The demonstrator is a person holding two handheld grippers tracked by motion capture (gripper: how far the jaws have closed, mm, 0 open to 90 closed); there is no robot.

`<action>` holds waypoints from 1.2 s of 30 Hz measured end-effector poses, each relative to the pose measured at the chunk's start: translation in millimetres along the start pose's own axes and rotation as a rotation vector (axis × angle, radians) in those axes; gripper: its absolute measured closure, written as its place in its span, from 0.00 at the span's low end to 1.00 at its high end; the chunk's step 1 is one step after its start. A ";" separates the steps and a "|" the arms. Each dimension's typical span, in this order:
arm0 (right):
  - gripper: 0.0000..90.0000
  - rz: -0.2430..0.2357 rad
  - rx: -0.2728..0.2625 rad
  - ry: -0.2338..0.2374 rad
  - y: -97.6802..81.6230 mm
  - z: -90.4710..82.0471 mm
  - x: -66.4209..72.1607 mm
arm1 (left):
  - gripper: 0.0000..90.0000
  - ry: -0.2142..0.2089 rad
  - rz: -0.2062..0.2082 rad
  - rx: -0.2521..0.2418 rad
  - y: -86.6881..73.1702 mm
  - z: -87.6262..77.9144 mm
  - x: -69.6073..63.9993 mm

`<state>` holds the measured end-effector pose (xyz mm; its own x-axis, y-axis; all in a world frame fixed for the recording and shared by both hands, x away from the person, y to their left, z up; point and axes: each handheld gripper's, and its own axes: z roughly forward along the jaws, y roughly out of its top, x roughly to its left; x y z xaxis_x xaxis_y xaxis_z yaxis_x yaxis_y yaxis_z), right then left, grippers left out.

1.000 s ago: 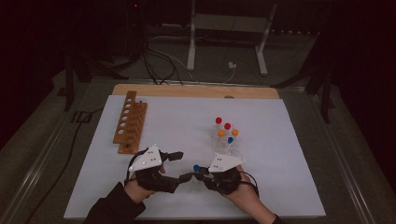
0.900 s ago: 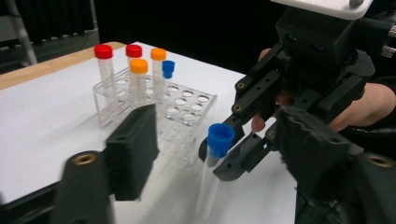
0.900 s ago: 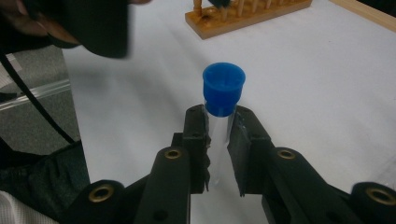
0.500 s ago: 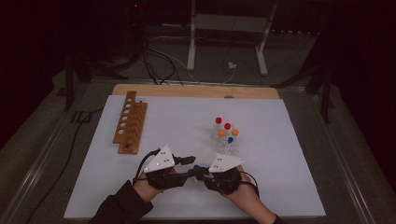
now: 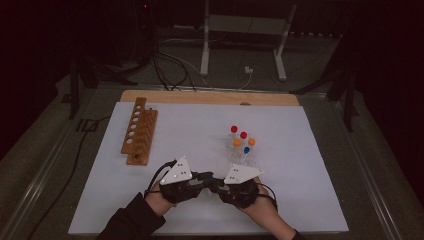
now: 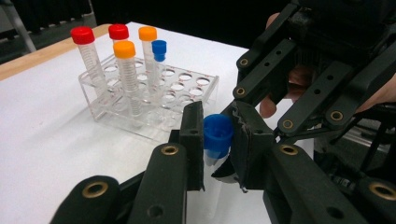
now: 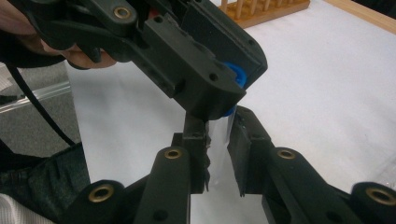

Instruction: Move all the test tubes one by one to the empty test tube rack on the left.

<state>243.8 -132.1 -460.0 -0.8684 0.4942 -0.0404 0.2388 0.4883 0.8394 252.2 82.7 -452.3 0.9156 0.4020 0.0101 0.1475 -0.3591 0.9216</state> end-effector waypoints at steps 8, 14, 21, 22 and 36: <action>0.76 0.026 -0.015 0.001 -0.3 -0.1 -2.1 | 0.87 0.010 -0.001 -0.005 1.4 -0.9 1.3; 0.57 0.056 -0.043 -0.021 0.2 -4.7 -5.6 | 0.87 0.043 -0.002 -0.008 3.6 -8.0 7.1; 0.30 0.107 -0.096 -0.053 1.7 -13.8 -10.7 | 0.87 0.083 -0.013 -0.026 7.6 -18.3 16.9; 0.26 0.110 -0.102 -0.057 1.9 -15.5 -11.0 | 0.87 0.088 -0.015 -0.029 8.8 -20.3 18.9; 0.01 0.168 -0.196 -0.127 -4.3 -43.3 -26.5 | 0.87 0.226 -0.024 -0.041 29.8 -53.5 61.0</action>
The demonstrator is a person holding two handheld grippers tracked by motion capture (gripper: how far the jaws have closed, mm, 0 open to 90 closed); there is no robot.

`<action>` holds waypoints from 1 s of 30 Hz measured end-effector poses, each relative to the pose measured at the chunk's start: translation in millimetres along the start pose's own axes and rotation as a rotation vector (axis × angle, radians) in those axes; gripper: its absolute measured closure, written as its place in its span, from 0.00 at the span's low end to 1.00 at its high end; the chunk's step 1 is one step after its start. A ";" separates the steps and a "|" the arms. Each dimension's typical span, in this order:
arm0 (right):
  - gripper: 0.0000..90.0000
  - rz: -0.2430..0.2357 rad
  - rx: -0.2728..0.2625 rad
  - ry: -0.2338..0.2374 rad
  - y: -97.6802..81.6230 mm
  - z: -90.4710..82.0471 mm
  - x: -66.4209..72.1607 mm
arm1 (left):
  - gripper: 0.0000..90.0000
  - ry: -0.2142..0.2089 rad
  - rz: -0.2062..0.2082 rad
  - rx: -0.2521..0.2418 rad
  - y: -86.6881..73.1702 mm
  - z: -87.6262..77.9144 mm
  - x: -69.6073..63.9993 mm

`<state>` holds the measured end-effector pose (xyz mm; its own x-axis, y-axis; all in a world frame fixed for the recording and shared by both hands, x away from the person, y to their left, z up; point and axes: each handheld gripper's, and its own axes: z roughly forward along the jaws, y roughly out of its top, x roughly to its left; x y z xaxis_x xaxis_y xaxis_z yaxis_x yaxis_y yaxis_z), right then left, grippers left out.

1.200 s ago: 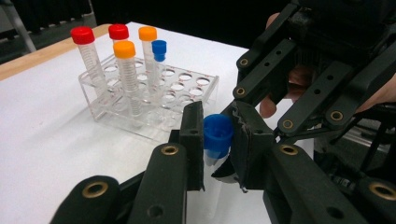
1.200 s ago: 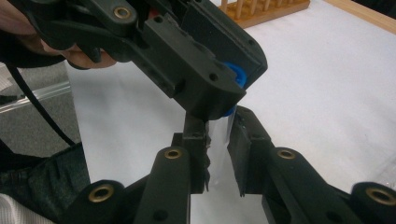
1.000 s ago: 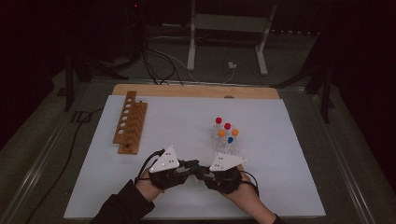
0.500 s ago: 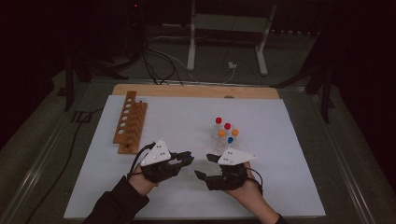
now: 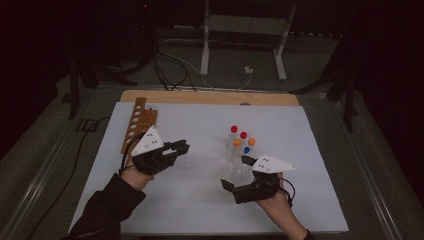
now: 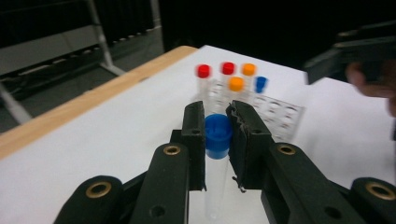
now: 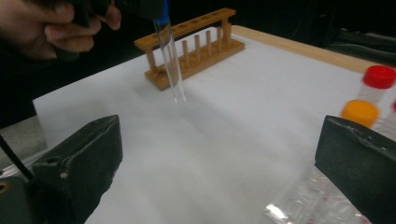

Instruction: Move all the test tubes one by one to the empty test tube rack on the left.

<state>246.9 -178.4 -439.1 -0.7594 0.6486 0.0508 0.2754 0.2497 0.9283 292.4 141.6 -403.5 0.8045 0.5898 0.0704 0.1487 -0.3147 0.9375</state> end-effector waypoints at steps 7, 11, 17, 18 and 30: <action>0.01 0.016 -0.034 -0.040 -0.2 -4.1 -3.5 | 0.87 0.071 -0.016 -0.010 9.7 -7.2 26.0; 0.01 0.000 -0.034 -0.045 -0.3 -4.9 -3.1 | 0.87 0.104 -0.036 -0.016 10.6 -7.3 38.4; 0.01 -0.019 -0.043 -0.057 -0.8 -5.6 -1.5 | 0.87 0.154 -0.061 -0.018 13.5 -5.2 59.1; 0.01 -0.021 -0.049 -0.065 -0.7 -6.6 -1.6 | 0.87 0.170 -0.060 -0.021 14.6 -5.1 62.4; 0.01 -0.022 -0.082 -0.071 0.8 -12.1 -4.0 | 0.87 0.301 -0.083 -0.042 29.7 -10.7 108.5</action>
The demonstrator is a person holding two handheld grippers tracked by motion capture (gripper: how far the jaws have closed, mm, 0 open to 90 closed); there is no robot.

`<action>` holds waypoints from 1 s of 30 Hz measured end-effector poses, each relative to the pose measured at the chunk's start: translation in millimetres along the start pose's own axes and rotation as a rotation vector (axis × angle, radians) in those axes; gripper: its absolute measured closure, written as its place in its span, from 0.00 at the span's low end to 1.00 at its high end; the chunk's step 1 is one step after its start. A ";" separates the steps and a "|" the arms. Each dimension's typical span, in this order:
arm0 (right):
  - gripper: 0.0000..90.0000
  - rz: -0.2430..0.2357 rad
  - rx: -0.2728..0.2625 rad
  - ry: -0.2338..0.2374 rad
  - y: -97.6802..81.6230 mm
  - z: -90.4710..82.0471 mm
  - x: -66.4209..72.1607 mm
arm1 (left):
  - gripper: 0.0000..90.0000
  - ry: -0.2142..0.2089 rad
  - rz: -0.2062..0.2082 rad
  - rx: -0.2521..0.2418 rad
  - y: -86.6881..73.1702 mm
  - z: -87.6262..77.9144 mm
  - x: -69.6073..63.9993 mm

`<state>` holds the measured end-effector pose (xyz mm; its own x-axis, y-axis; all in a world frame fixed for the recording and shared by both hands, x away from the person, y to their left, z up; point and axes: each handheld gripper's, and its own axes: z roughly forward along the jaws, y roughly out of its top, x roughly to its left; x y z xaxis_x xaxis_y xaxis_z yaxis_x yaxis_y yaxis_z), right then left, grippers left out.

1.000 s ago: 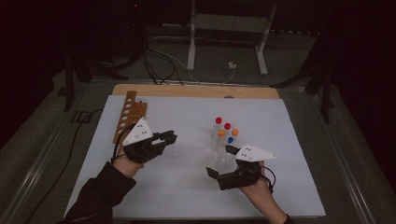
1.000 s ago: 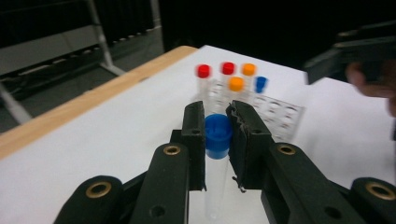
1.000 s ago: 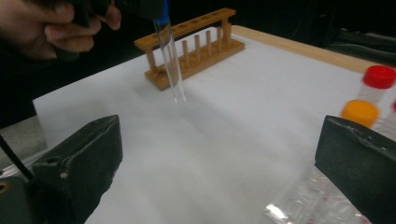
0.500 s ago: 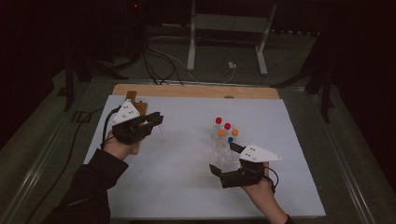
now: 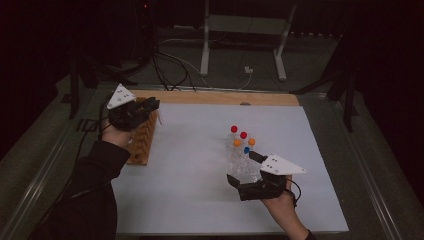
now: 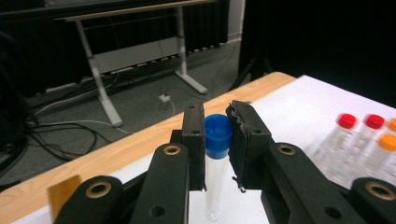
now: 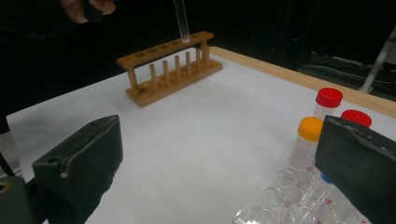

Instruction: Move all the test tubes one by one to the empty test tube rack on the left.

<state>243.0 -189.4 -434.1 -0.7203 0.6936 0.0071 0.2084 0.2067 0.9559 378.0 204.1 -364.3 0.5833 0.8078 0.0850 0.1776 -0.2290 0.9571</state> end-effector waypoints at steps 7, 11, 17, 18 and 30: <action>0.01 0.003 -0.006 -0.011 0.3 -2.1 -0.3 | 0.87 0.054 -0.017 0.008 1.5 6.4 20.7; 0.01 0.004 -0.007 -0.015 0.5 -2.6 -0.3 | 0.87 0.087 -0.022 0.014 3.1 9.9 31.9; 0.01 0.010 -0.007 -0.004 0.4 -3.0 -0.5 | 0.87 0.142 -0.037 0.021 2.3 14.2 49.4; 0.01 0.011 -0.005 0.000 0.4 -3.0 -0.5 | 0.87 0.157 -0.036 0.023 2.1 15.0 52.1; 0.01 0.019 -0.013 0.008 0.9 -6.3 -3.2 | 0.87 0.276 -0.103 0.032 -7.1 31.9 85.2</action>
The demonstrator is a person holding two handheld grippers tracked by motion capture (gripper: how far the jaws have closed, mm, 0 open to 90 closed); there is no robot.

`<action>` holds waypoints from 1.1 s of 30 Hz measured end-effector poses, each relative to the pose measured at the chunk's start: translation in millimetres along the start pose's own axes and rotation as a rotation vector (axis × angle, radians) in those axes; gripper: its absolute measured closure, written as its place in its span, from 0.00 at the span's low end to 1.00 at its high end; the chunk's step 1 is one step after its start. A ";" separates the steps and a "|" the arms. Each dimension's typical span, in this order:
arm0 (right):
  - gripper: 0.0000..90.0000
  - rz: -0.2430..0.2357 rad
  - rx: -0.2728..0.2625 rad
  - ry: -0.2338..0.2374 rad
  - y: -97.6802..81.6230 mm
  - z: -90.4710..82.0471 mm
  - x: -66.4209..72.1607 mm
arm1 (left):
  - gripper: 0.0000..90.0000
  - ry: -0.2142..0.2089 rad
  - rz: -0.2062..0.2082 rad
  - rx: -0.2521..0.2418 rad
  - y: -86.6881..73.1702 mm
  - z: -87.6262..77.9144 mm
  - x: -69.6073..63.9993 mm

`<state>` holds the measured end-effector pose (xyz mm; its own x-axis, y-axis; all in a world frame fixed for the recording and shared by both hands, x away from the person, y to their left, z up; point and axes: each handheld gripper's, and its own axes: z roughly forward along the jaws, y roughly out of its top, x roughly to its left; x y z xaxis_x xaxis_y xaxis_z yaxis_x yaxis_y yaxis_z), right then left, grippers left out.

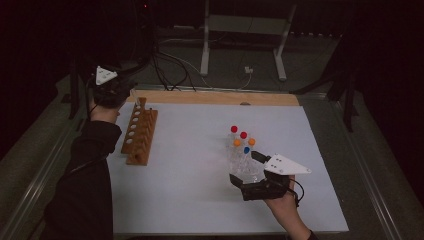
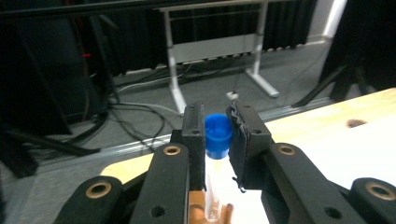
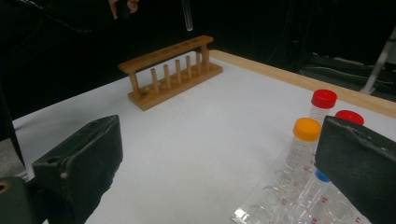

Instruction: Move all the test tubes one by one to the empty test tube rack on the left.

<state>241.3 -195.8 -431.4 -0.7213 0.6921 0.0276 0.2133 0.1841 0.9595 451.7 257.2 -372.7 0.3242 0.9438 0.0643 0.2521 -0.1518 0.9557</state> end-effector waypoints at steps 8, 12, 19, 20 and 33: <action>0.01 0.007 0.004 0.004 -1.4 -0.1 -2.8 | 0.87 0.052 0.014 0.044 -20.2 23.0 4.0; 0.01 0.009 0.007 0.006 -2.5 0.9 -3.9 | 0.87 0.043 0.000 0.058 -30.2 28.5 3.9; 0.01 0.011 0.008 0.009 -2.3 0.7 -3.3 | 0.86 0.033 -0.017 0.094 -43.4 35.1 2.2; 0.01 0.010 0.007 0.009 -2.2 0.7 -3.3 | 0.86 0.034 -0.018 0.098 -44.7 36.0 1.8; 0.01 0.021 0.004 0.013 -2.1 0.3 -4.4 | 0.86 0.038 0.004 0.163 -59.2 45.9 -0.7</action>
<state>244.2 -199.0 -433.6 -0.7248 0.6870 0.0517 0.2315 0.1722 0.9575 478.4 252.1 -442.5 0.2918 0.9530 0.0819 0.3964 -0.1984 0.8964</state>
